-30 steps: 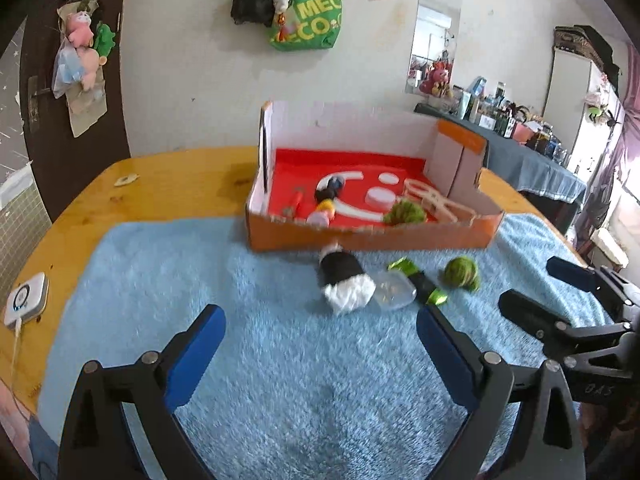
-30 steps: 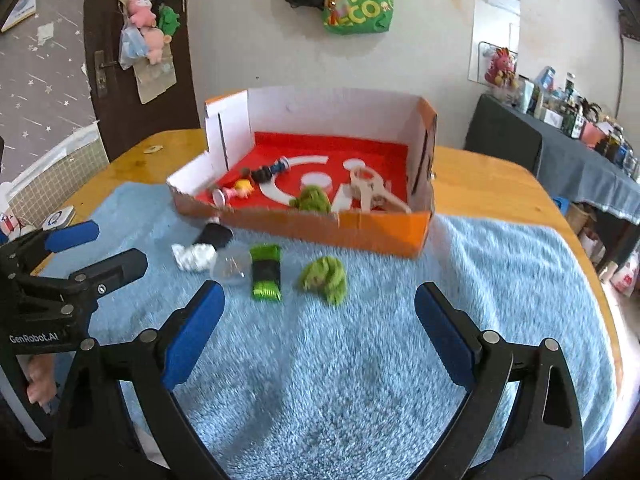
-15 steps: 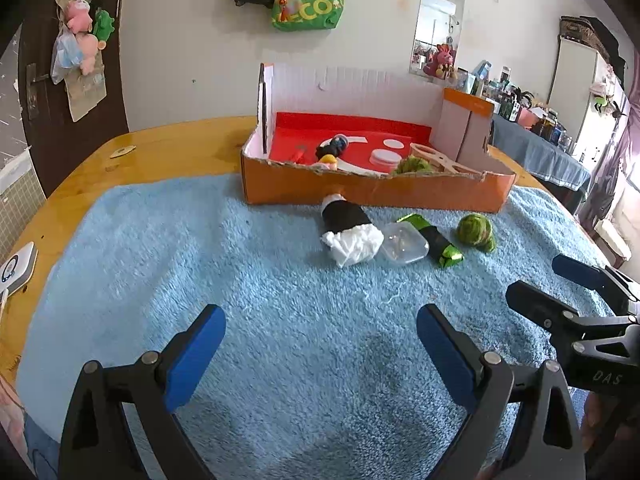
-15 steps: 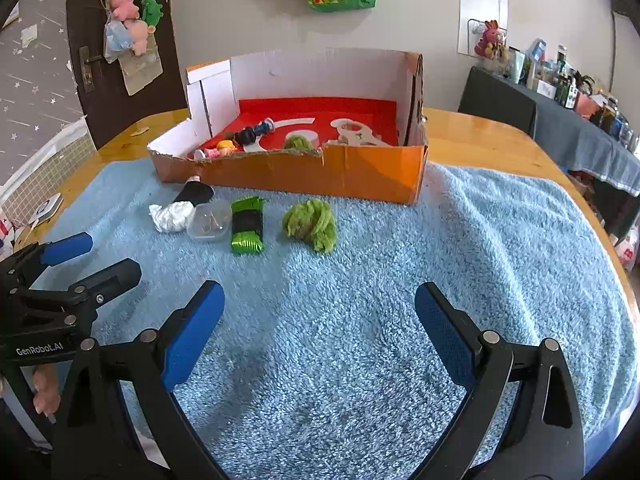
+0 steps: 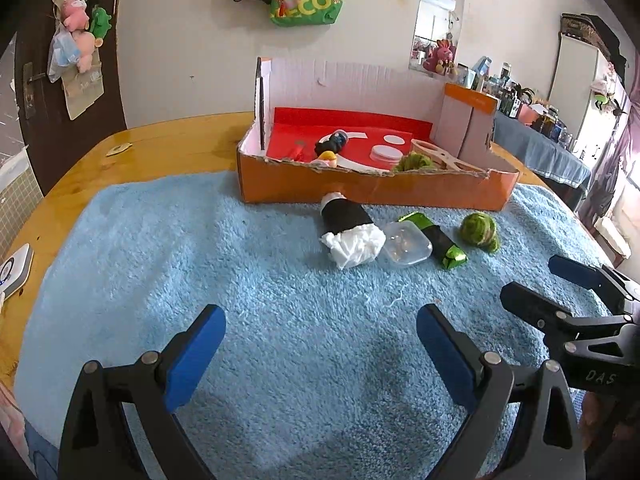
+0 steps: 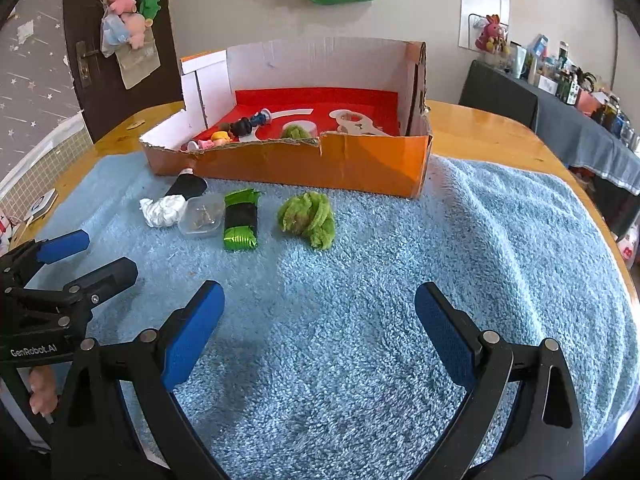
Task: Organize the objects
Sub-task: 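Withdraw both tools from the box back over the towel, then grasp the black-and-white bottle with the left tool while the right tool grasps the green fuzzy toy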
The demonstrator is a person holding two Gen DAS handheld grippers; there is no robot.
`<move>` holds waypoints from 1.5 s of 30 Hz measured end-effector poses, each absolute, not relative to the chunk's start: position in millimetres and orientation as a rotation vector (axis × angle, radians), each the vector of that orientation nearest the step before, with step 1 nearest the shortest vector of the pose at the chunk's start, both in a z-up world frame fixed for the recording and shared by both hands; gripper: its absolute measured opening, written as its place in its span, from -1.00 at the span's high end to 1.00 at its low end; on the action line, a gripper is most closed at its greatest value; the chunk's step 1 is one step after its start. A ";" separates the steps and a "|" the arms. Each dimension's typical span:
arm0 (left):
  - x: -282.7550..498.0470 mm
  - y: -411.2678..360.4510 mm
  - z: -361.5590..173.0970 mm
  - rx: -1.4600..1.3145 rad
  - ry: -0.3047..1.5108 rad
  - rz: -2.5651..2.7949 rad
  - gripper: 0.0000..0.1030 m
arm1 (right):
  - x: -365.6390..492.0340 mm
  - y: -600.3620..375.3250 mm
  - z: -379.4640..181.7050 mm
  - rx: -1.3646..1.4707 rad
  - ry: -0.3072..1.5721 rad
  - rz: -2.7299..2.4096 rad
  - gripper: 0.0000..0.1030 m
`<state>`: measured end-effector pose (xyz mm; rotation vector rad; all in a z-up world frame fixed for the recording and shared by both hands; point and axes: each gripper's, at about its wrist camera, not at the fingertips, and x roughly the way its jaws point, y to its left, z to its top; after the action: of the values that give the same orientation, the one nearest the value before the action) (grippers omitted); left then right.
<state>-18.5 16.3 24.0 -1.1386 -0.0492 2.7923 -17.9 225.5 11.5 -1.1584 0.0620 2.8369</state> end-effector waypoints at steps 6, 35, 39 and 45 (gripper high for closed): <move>-28.7 15.9 27.2 -1.159 -0.045 2.787 -0.90 | -29.7 229.3 14.2 -1.184 0.062 2.828 -0.89; -78.4 -7.3 27.6 -1.301 0.018 2.757 -0.91 | -71.4 248.5 17.0 -1.305 0.071 2.789 -0.89; -79.0 -0.7 31.4 -1.282 0.040 2.733 -0.91 | -75.1 247.0 16.4 -1.321 0.056 2.792 -0.89; -89.1 12.6 30.7 -1.282 0.105 2.703 -0.90 | -81.7 244.2 16.0 -1.355 0.022 2.801 -0.89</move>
<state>-89.1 12.6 30.7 -1.2822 0.1046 2.7026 -81.7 244.2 16.0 -1.3551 0.0222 2.8012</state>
